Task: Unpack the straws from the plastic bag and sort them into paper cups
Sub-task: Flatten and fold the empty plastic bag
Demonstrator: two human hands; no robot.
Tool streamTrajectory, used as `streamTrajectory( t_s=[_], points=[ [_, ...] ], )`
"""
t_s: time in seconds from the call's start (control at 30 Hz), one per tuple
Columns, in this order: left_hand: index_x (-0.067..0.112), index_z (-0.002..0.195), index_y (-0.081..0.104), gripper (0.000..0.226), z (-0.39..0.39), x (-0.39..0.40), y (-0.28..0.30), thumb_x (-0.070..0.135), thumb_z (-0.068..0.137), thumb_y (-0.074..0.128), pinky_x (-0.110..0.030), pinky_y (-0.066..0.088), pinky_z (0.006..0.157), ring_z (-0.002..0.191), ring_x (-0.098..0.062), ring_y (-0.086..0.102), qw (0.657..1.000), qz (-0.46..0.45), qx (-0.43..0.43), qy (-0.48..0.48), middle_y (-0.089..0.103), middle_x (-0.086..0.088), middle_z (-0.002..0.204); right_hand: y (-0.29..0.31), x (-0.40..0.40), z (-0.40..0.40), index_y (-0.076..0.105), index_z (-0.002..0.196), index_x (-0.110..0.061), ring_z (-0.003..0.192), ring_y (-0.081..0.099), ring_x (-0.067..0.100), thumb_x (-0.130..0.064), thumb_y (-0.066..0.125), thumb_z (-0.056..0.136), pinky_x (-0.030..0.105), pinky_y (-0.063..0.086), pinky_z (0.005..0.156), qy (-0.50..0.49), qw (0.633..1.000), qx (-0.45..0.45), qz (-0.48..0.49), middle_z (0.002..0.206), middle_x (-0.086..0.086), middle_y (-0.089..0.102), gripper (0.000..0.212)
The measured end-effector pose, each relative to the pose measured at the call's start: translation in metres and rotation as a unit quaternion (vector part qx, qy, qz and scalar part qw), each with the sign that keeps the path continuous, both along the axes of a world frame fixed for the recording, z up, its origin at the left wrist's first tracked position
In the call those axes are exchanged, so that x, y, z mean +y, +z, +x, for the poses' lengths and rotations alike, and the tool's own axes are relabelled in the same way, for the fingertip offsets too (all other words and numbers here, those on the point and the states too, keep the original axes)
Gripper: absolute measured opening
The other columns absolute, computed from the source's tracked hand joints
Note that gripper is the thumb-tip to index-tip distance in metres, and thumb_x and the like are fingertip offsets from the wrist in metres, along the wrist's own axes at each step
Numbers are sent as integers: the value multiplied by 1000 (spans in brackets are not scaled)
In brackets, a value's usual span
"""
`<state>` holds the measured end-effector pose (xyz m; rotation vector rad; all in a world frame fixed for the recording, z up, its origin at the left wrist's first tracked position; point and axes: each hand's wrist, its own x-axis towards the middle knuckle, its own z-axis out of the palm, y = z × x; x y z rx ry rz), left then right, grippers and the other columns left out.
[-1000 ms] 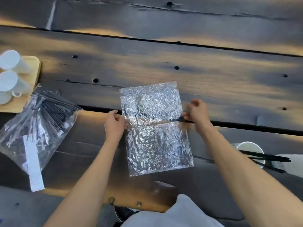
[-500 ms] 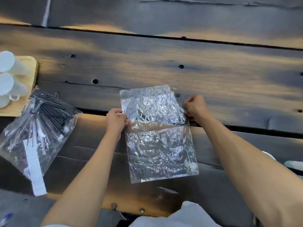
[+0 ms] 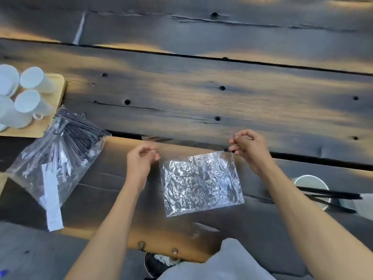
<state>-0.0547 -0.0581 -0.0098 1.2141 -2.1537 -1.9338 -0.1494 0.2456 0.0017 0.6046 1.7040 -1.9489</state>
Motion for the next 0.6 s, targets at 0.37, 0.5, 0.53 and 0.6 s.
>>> streamTrajectory(
  t_s=[0.37, 0.5, 0.53, 0.6],
  points=[
    [7, 83, 68, 27, 84, 22, 2, -10, 95, 50, -30, 57, 78, 84, -22, 71, 999, 18, -19, 20, 70, -11, 86, -2, 29, 59, 66, 92, -7, 59, 71, 19, -6, 60, 93, 22, 48, 45, 39, 999, 13, 10, 75, 9, 75, 7],
    [3, 89, 62, 23, 96, 30, 4, -5, 100, 43, -26, 56, 68, 78, -25, 67, 995, 74, -28, 66, 63, -13, 86, -1, 31, 76, 63, 110, -9, 56, 66, 23, 2, 61, 88, 24, 48, 45, 72, 995, 13, 66, 77, 13, 74, 24],
    [4, 91, 61, 20, 100, 30, 3, -2, 100, 44, -28, 55, 68, 77, -24, 67, 994, 81, -32, 70, 63, -12, 88, -3, 31, 80, 60, 115, -12, 56, 65, 24, 0, 60, 89, 24, 47, 45, 82, 994, 8, 76, 79, 16, 73, 29],
    [6, 97, 61, 16, 105, 31, 0, 0, 100, 47, -30, 55, 69, 74, -24, 67, 993, 81, -49, 70, 65, -12, 91, -9, 34, 89, 55, 124, -15, 57, 62, 25, -2, 61, 90, 25, 45, 46, 98, 990, -1, 104, 82, 19, 73, 37]
  ],
)
